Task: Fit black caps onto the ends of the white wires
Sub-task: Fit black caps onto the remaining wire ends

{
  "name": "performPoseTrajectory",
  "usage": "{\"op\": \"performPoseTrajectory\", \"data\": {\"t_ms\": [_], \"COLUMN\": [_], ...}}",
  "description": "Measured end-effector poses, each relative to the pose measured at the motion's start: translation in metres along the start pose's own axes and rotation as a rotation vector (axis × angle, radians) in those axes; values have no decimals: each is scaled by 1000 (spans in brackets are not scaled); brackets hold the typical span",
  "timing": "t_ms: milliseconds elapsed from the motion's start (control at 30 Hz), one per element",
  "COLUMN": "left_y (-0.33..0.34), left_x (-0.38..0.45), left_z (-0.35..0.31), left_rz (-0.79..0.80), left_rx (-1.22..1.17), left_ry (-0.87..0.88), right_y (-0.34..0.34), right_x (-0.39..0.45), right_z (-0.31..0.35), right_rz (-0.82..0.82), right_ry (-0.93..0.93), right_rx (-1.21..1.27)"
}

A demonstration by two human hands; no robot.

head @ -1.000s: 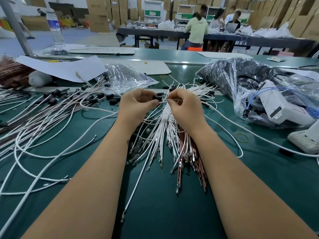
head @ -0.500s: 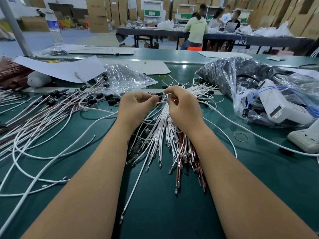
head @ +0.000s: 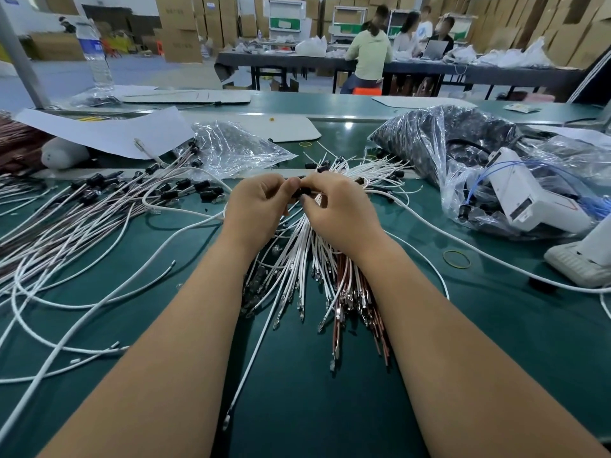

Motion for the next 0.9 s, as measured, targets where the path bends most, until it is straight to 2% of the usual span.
{"op": "performPoseTrajectory", "data": {"t_ms": [167, 333, 400, 500, 567, 667, 767, 900], "left_y": [-3, -38, -40, -22, -6, 7, 2, -22], "left_x": [0, -3, -4, -3, 0, 0, -1, -2], "left_z": [-3, 13, 10, -12, -23, -24, -25, -18], "left_rz": [-42, -311, -340, -298, -167, 2, -35, -220], "left_rx": [92, 246, 443, 681, 623, 468, 450, 660], "left_ry": [33, -88, -85, 51, 153, 169, 164, 84], "right_y": [0, -22, -25, -22, -18, -14, -12, -18], "right_x": [1, -4, -4, -4, -3, -4, -2, 1], "right_z": [1, -16, -17, -9, -3, 4, 11, 6], "right_rz": [-4, -207, -227, -217, -200, -188, -156, -199], "right_ry": [11, 147, 149, 88, 51, 5, -44, 9], "right_rx": [-75, -115, -191, -260, -261, -281, -287, -359]}}
Point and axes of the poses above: each hand's wrist, its own x-axis towards the middle knuckle, its own y-axis out of the palm, z = x × y, the point moved 7 cm from there along x, towards the middle knuckle, and after that the axes turned 7 degrees about z, right-handed, at the moved point
